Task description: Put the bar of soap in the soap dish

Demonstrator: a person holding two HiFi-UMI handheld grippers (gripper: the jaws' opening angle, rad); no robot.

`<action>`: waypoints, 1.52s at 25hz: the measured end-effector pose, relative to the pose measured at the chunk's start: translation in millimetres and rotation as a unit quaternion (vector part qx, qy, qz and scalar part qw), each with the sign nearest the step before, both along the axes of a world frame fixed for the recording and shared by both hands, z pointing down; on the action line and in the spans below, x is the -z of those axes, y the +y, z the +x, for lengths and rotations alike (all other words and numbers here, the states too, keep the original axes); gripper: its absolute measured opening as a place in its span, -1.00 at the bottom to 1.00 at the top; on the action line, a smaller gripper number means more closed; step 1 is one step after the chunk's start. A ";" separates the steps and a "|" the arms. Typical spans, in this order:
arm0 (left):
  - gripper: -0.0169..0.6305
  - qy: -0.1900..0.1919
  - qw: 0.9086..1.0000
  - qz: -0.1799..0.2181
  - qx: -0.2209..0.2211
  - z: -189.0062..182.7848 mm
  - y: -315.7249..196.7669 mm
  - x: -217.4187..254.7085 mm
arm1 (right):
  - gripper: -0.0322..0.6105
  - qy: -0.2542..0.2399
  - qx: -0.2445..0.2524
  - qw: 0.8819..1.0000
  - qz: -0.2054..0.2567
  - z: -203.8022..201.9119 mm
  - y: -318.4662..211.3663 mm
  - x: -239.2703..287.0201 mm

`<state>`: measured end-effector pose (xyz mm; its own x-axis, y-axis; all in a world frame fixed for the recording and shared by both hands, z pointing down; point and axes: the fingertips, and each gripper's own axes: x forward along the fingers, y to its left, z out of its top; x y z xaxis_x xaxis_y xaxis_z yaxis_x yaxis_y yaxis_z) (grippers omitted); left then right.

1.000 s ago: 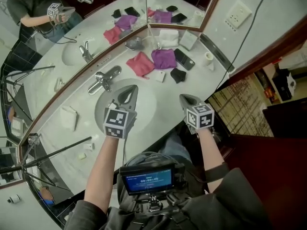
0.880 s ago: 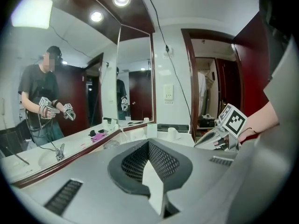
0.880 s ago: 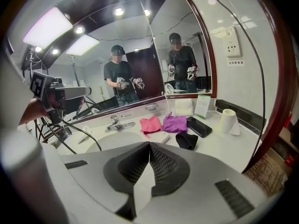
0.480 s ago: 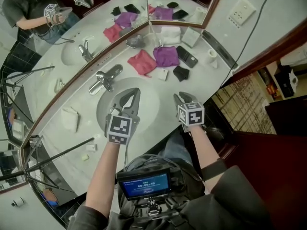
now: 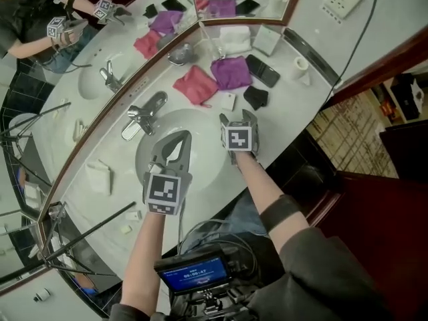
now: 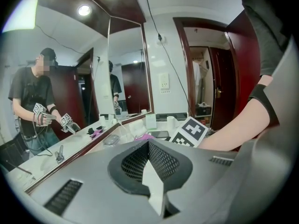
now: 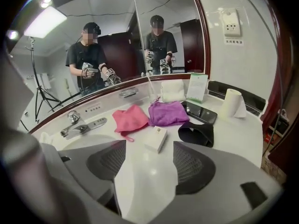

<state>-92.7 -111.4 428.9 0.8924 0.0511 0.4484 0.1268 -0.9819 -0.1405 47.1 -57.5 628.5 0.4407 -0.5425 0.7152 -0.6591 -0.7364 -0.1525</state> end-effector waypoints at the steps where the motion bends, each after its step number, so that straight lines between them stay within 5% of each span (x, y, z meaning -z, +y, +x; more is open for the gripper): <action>1: -0.94 -0.002 1.000 0.000 0.001 1.6 -1.1 -1.1 | 0.17 -0.001 -0.008 1.000 -0.003 6.5 -4.1 -3.9; 7: -0.94 -0.013 1.000 -0.010 0.015 3.8 -9.7 -12.6 | 0.16 -0.035 -0.051 0.998 -0.027 30.8 -21.3 -39.3; 17: -0.94 -0.044 0.998 -0.029 0.035 1.0 -12.9 -42.6 | 0.15 -0.065 -0.048 0.994 -0.070 46.9 -36.9 -77.6; 20: -0.94 -0.048 0.998 -0.026 0.034 -0.9 -14.9 -46.3 | -0.04 -0.067 -0.059 0.993 -0.076 49.5 -31.8 -82.9; 27: -0.94 -0.051 0.998 -0.027 0.034 -3.6 -15.9 -51.1 | -0.20 -0.068 -0.070 0.994 -0.053 54.4 -26.4 -79.9; 38: -0.94 -0.041 0.997 -0.041 0.049 -9.3 -14.5 -54.6 | -0.21 -0.113 -0.067 0.990 0.051 37.0 -33.5 -50.9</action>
